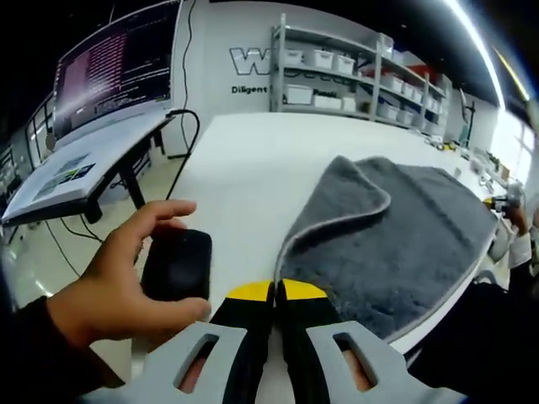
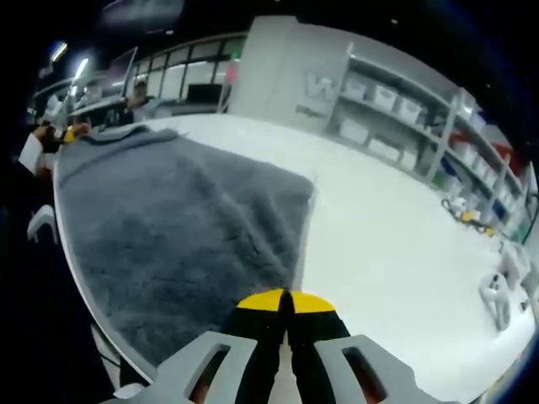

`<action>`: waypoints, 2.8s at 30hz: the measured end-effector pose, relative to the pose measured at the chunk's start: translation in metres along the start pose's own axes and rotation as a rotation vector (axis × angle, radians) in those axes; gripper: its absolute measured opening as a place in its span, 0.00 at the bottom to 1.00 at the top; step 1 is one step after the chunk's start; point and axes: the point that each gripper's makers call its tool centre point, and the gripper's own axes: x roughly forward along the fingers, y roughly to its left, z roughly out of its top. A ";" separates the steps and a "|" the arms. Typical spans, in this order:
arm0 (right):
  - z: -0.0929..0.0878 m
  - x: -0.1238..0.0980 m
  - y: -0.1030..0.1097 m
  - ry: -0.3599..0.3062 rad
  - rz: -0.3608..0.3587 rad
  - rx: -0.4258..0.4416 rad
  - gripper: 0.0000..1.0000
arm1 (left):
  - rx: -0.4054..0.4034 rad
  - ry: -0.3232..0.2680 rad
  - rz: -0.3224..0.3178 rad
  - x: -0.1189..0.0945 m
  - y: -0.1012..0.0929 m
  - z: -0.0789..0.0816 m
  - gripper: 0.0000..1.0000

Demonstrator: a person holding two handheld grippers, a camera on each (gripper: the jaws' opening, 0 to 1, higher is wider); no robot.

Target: Open the folded towel by lifting each exposed corner and separating the folded layers until the towel lies flat within the target outline without major curled edges

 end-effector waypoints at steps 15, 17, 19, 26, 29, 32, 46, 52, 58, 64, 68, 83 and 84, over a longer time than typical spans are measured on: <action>0.000 0.002 -0.003 0.001 0.001 0.002 0.00 | 0.002 0.044 0.023 0.000 0.006 -0.011 0.02; 0.000 0.002 -0.004 0.000 0.001 0.002 0.00 | 0.001 0.056 0.027 0.000 0.006 -0.013 0.02; 0.000 0.003 -0.005 0.001 0.001 0.000 0.00 | -0.004 0.062 0.027 0.001 0.006 -0.015 0.02; -0.001 0.005 -0.008 0.010 -0.003 -0.003 0.00 | -0.003 0.095 0.032 0.001 0.006 -0.022 0.02; -0.001 0.005 -0.011 0.014 -0.003 -0.009 0.00 | 0.000 0.108 0.036 0.001 0.006 -0.024 0.02; -0.002 0.006 -0.012 0.015 -0.003 -0.014 0.00 | 0.000 0.117 0.037 0.002 0.006 -0.026 0.02; -0.003 0.004 -0.013 0.032 -0.006 -0.014 0.00 | -0.006 0.132 0.030 0.002 0.009 -0.030 0.02; -0.003 0.004 -0.013 0.038 -0.009 -0.027 0.00 | -0.012 0.133 0.030 0.002 0.008 -0.029 0.02; -0.003 0.002 -0.011 0.031 0.012 -0.026 0.00 | -0.005 0.116 0.020 0.002 0.009 -0.029 0.06; -0.001 -0.003 -0.008 0.027 0.041 -0.037 0.00 | 0.028 0.098 0.024 -0.001 0.007 -0.024 0.11; 0.002 -0.006 -0.007 0.014 0.055 -0.041 0.00 | 0.050 0.076 0.018 -0.004 0.004 -0.019 0.19; 0.030 -0.024 0.027 -0.097 0.221 -0.025 0.00 | 0.109 0.005 -0.108 -0.017 -0.025 0.000 0.14; 0.029 -0.025 0.028 -0.094 0.222 -0.026 0.00 | 0.117 0.004 -0.122 -0.017 -0.028 -0.001 0.12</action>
